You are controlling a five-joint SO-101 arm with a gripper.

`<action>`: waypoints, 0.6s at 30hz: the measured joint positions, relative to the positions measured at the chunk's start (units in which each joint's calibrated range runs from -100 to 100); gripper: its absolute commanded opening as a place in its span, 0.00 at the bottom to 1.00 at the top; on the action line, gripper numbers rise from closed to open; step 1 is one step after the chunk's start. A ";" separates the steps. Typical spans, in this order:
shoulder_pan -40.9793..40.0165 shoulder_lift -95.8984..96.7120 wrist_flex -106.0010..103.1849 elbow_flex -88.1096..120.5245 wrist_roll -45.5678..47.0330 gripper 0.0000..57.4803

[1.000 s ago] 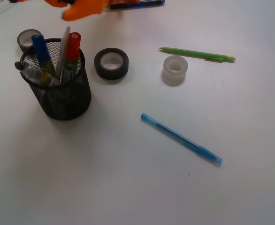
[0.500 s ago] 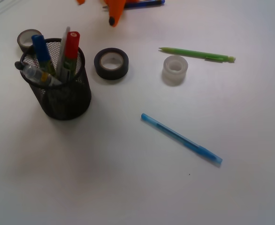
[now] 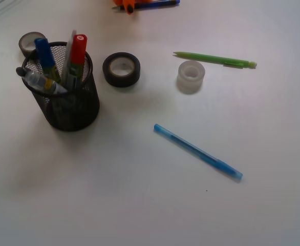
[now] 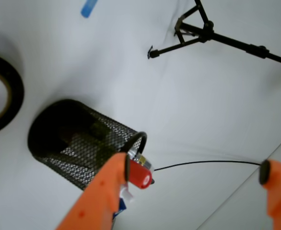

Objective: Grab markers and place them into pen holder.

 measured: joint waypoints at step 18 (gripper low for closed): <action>3.63 -18.90 1.64 25.70 -6.84 0.01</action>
